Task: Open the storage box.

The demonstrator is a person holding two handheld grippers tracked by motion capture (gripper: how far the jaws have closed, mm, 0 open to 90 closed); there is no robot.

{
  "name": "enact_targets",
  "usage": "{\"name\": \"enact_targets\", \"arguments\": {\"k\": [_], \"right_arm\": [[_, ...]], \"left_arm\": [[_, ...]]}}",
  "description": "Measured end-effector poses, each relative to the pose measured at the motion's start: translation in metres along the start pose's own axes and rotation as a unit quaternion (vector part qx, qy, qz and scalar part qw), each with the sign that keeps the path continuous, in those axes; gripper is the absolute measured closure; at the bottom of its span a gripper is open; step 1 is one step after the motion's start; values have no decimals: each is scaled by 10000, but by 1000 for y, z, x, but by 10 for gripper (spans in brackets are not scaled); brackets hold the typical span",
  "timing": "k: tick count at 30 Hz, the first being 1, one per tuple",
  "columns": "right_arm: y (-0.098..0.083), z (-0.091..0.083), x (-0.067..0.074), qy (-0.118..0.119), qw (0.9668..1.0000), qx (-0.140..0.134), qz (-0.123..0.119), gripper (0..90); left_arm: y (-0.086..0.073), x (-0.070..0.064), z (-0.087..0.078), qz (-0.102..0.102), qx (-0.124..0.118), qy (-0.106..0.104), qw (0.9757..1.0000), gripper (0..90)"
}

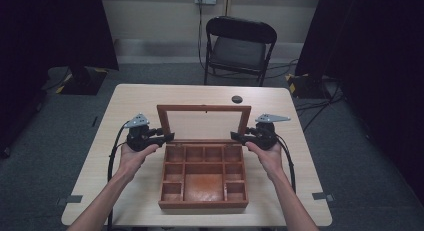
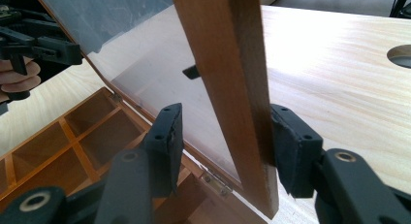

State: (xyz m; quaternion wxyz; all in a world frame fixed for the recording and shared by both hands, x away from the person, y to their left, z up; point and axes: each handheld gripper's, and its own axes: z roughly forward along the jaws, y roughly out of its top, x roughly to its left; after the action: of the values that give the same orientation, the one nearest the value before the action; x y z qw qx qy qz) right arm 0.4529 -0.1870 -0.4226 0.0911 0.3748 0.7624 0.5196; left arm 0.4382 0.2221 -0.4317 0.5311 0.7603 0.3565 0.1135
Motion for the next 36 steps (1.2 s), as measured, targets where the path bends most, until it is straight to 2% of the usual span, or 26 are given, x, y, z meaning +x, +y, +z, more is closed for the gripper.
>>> {"name": "enact_targets", "arguments": {"k": [5, 14, 22, 27, 36], "right_arm": [[0, 1, -2, -24, 10000, -10, 25, 502], [-2, 6, -6, -80, 9999, -26, 59, 492], [-3, 11, -10, -195, 9998, -87, 21, 521], [-4, 12, -13, -291, 9995, -126, 17, 585], [-4, 15, -17, -324, 9993, -160, 55, 607]], "left_arm": [[-1, 3, 2, -77, 9, -33, 10000, 576], [-2, 5, 6, -100, 32, 51, 9999, 567], [-2, 9, 10, -156, 37, 100, 9998, 564], [-2, 11, 12, -225, 54, 104, 9997, 561], [-3, 15, 17, -294, 54, 108, 9995, 556]]}}
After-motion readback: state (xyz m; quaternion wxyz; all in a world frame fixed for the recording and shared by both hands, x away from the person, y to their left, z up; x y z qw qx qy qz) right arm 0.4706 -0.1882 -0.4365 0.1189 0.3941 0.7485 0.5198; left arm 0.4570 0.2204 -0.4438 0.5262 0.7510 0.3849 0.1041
